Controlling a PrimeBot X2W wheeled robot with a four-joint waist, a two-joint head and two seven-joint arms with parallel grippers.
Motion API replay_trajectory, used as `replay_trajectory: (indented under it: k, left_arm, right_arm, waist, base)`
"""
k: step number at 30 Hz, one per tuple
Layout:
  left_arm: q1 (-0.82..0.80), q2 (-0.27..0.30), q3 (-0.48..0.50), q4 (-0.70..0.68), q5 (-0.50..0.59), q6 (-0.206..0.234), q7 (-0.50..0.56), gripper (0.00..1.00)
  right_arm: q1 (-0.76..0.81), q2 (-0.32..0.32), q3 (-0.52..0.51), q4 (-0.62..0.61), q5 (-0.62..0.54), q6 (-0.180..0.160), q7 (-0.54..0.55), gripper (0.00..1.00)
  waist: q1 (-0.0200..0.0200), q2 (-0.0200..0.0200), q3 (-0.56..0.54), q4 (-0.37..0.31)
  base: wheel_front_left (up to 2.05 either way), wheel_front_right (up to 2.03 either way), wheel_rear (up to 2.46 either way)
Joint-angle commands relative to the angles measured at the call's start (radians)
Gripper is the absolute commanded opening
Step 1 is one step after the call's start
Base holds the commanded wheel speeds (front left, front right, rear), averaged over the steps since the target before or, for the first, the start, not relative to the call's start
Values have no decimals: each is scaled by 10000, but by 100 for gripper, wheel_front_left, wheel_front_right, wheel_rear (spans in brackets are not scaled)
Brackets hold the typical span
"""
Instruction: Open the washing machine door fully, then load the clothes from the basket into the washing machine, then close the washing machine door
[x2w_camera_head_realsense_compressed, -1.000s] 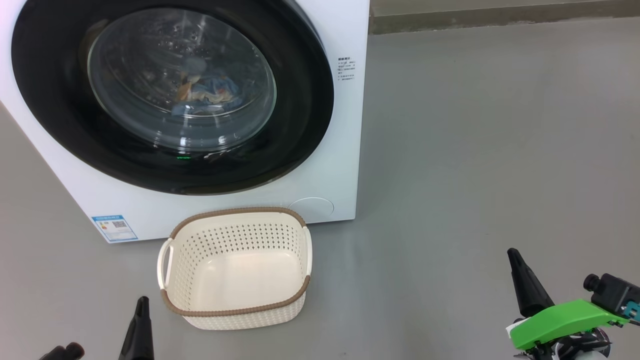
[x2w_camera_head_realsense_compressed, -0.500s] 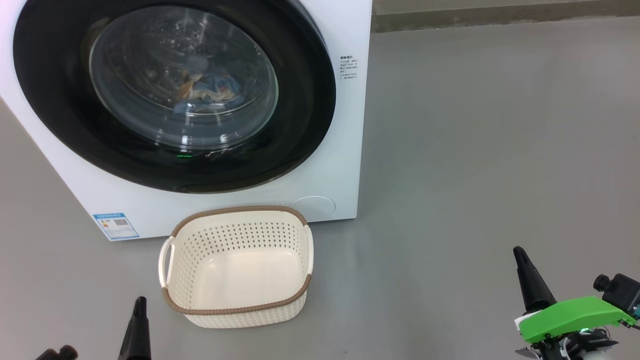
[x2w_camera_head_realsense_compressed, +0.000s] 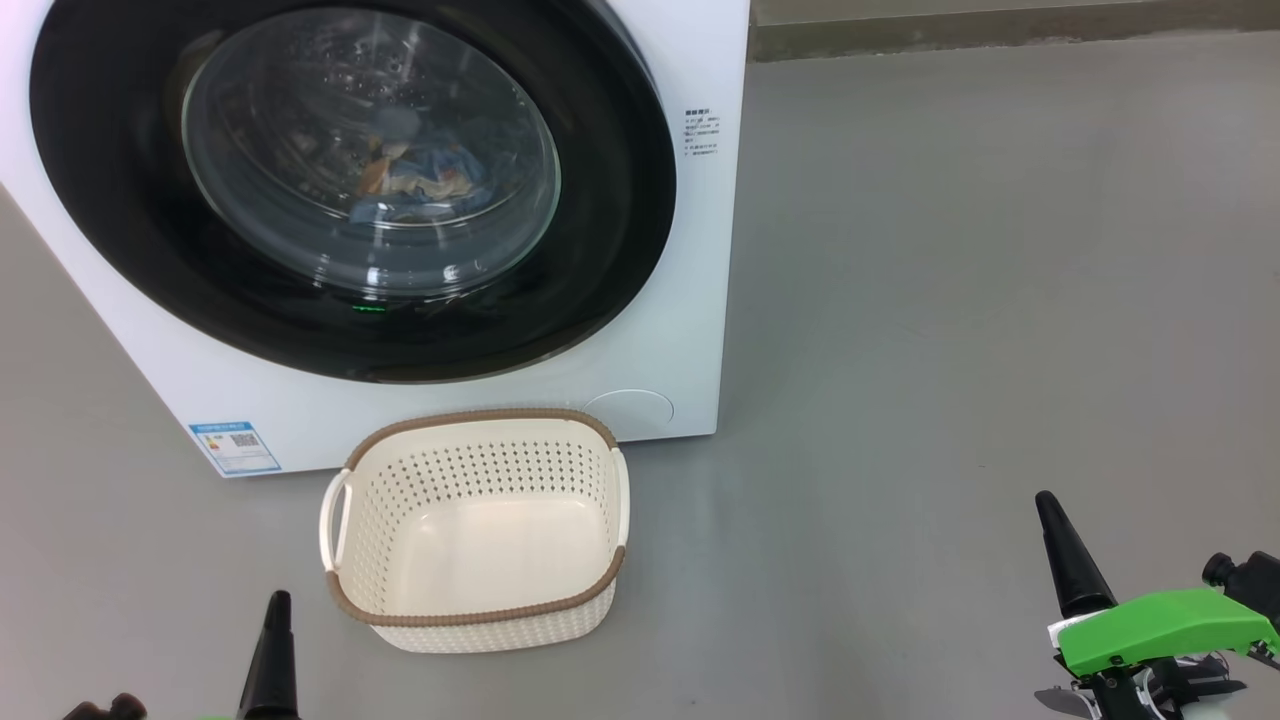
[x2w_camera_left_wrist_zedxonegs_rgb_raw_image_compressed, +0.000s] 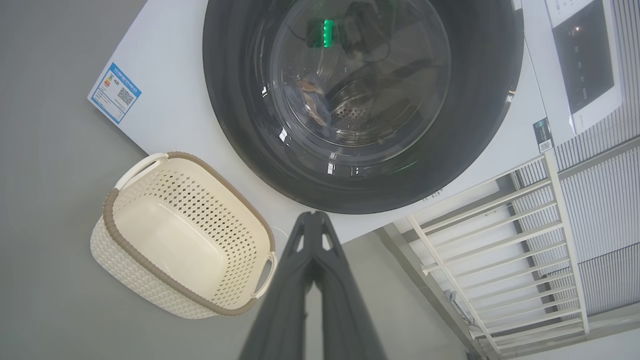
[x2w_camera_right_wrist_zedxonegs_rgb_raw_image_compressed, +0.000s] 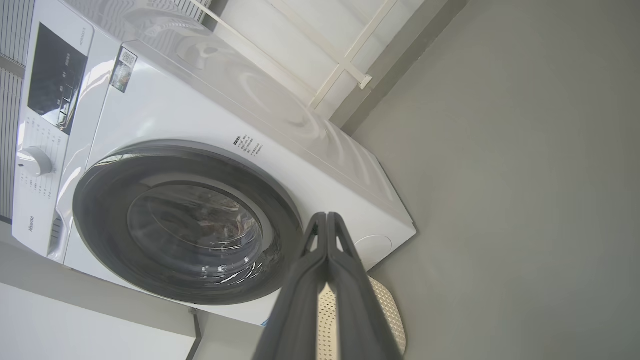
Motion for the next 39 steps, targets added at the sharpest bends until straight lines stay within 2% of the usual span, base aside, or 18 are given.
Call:
replay_trajectory:
  k: [1,39]
  left_arm:
    - [-453,102,258,-339,-291,1,69,0]
    - [-617,-173,867,-612,-3361,3,1158,0]
  right_arm:
    - [-361,-35,-9,-314,314,-13,61,0]
    - [-381,463,-928,-539,3504,-20,1161,0]
  waist:
    - [0,-1,4,5]
    - [0,-1,95,137]
  base:
    - [0,0,0]
    - [0,0,0]
